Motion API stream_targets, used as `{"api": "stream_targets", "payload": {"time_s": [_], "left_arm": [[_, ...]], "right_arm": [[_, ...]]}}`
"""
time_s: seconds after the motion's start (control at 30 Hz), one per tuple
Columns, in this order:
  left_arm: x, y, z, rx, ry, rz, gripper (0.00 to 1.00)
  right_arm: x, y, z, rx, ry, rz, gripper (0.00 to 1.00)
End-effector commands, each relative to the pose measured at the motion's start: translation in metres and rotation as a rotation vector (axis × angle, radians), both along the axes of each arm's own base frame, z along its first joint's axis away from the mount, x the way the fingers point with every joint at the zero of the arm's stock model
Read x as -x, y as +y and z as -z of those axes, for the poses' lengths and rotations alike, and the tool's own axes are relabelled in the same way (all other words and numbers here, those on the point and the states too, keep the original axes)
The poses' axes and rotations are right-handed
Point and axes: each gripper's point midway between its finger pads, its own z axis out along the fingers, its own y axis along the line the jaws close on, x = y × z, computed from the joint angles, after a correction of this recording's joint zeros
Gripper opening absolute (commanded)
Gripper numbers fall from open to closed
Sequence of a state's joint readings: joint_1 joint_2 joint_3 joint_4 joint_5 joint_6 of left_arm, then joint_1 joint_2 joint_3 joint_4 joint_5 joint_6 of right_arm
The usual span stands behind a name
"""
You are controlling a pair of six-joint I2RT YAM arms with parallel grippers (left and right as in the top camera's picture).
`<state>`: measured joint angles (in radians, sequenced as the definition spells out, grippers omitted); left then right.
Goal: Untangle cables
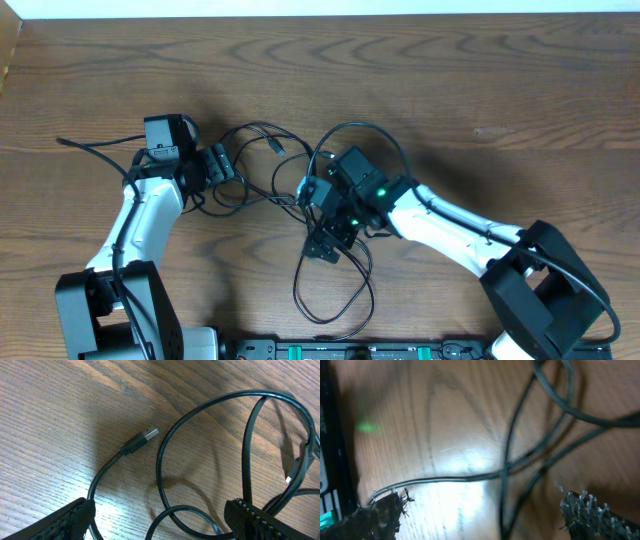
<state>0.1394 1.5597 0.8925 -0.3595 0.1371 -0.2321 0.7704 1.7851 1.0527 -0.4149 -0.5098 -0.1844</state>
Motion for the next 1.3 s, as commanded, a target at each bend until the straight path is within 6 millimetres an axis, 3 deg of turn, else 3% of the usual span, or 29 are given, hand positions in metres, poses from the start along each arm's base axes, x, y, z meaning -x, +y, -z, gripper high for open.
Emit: {"api": "stream_targets", "payload": {"time_s": [0.0, 0.23, 0.5, 0.83, 0.87, 1.07, 1.27], "left_arm": [[0.0, -0.002, 0.001, 0.006, 0.002, 0.009, 0.88], [0.0, -0.002, 0.001, 0.006, 0.002, 0.009, 0.88], [0.0, -0.002, 0.001, 0.006, 0.002, 0.009, 0.88], [0.0, -0.002, 0.001, 0.006, 0.002, 0.009, 0.88], [0.0, -0.002, 0.001, 0.006, 0.002, 0.009, 0.88], [0.0, -0.002, 0.001, 0.006, 0.002, 0.009, 0.88], [0.0, -0.002, 0.001, 0.006, 0.002, 0.009, 0.88]], "right_arm": [[0.01, 0.007, 0.001, 0.007, -0.01, -0.028, 0.95], [0.016, 0.012, 0.005, 0.036, -0.051, -0.045, 0.76], [-0.002, 0.006, 0.013, 0.096, -0.13, 0.001, 0.59], [-0.004, 0.007, 0.02, 0.1, -0.129, 0.003, 0.5], [-0.005, 0.007, 0.02, 0.101, -0.131, 0.005, 0.47], [-0.007, 0.006, 0.024, 0.108, -0.13, 0.009, 0.04], [-0.007, 0.007, 0.024, 0.105, -0.132, 0.009, 0.01]]}}
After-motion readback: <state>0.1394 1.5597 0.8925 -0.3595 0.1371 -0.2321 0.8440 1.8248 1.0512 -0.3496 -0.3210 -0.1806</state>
